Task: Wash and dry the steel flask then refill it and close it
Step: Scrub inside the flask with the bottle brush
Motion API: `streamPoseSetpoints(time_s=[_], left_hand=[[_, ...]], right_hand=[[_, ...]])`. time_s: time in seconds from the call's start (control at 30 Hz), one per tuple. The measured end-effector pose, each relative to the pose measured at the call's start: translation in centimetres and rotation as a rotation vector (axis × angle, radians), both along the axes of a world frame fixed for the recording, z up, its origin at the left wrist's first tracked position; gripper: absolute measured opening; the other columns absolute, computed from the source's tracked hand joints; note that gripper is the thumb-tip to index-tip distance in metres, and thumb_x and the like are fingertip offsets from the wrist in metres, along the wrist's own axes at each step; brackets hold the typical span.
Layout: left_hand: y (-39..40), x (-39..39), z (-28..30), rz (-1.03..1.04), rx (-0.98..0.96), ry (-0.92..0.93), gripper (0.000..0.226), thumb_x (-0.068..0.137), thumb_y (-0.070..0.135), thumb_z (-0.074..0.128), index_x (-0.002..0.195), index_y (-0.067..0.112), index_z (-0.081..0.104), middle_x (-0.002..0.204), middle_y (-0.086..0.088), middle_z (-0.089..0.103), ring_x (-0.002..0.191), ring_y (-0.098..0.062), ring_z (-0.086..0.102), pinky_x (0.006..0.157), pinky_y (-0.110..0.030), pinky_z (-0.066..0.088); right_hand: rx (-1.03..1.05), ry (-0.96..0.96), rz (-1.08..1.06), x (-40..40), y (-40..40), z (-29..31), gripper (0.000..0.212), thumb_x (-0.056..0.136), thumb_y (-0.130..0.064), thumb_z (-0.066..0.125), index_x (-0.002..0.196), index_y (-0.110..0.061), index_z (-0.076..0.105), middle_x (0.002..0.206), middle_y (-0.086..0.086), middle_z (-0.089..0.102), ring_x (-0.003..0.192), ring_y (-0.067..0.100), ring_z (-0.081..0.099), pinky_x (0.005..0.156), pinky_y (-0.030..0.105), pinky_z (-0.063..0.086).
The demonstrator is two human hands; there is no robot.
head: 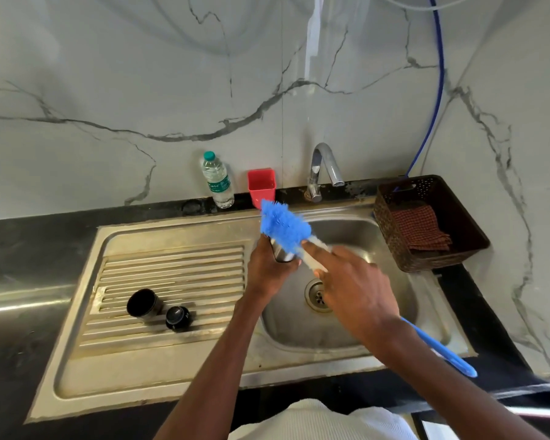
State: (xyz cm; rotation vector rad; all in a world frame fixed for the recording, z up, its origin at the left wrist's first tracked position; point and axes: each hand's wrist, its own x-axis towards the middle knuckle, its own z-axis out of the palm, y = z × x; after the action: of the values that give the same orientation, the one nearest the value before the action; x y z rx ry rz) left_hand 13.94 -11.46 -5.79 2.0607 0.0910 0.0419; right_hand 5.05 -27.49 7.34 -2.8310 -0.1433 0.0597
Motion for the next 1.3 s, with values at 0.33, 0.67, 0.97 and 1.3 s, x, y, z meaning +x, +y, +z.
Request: streamPoseSetpoints(time_s=[0.33, 0.67, 0.97, 1.3], left_hand=[[0.2, 0.4, 0.3, 0.002, -0.133, 0.029, 0.067, 0.07, 0.017, 0.094, 0.123, 0.023, 0.054, 0.105, 0.007, 0.069, 0.09, -0.004, 0.063, 0.066, -0.015, 0.046], [0.7, 0.5, 0.8, -0.061, -0.896, 0.197, 0.063, 0.084, 0.037, 0.081, 0.136, 0.024, 0.048, 0.134, -0.008, 0.067, 0.124, -0.028, 0.065, 0.099, -0.047, 0.057], [-0.7, 0.9, 2.0, 0.207, -1.085, 0.394, 0.067, 0.1, 0.067, 0.048, 0.138, 0.015, 0.064, 0.125, -0.018, 0.073, 0.104, -0.031, 0.074, 0.088, -0.043, 0.058], [2.2, 2.0, 1.2, 0.295, -1.274, 0.432, 0.079, 0.089, 0.078, 0.05, 0.129, 0.012, 0.065, 0.111, -0.018, 0.076, 0.094, -0.032, 0.076, 0.081, -0.042, 0.061]], right_hand=[[-0.078, -0.02, -0.037, 0.3, -0.7, -0.1, 0.064, 0.101, -0.032, 0.058, 0.153, -0.054, 0.029, 0.121, -0.011, 0.06, 0.095, 0.03, 0.069, 0.07, 0.04, 0.049], [0.627, 0.127, -0.255, 1.9, -2.0, -5.7, 0.053, 0.095, -0.04, 0.071, 0.144, -0.05, 0.053, 0.119, -0.02, 0.067, 0.106, 0.002, 0.065, 0.087, 0.01, 0.048], [0.615, 0.015, -0.224, 1.4, -1.4, -6.4, 0.052, 0.098, -0.035, 0.068, 0.145, -0.051, 0.05, 0.115, -0.005, 0.074, 0.084, 0.003, 0.063, 0.065, 0.003, 0.042], [0.608, 0.139, -0.134, 0.6, -2.0, -8.5, 0.054, 0.096, -0.036, 0.07, 0.141, -0.06, 0.049, 0.116, -0.016, 0.07, 0.094, 0.002, 0.067, 0.076, 0.013, 0.054]])
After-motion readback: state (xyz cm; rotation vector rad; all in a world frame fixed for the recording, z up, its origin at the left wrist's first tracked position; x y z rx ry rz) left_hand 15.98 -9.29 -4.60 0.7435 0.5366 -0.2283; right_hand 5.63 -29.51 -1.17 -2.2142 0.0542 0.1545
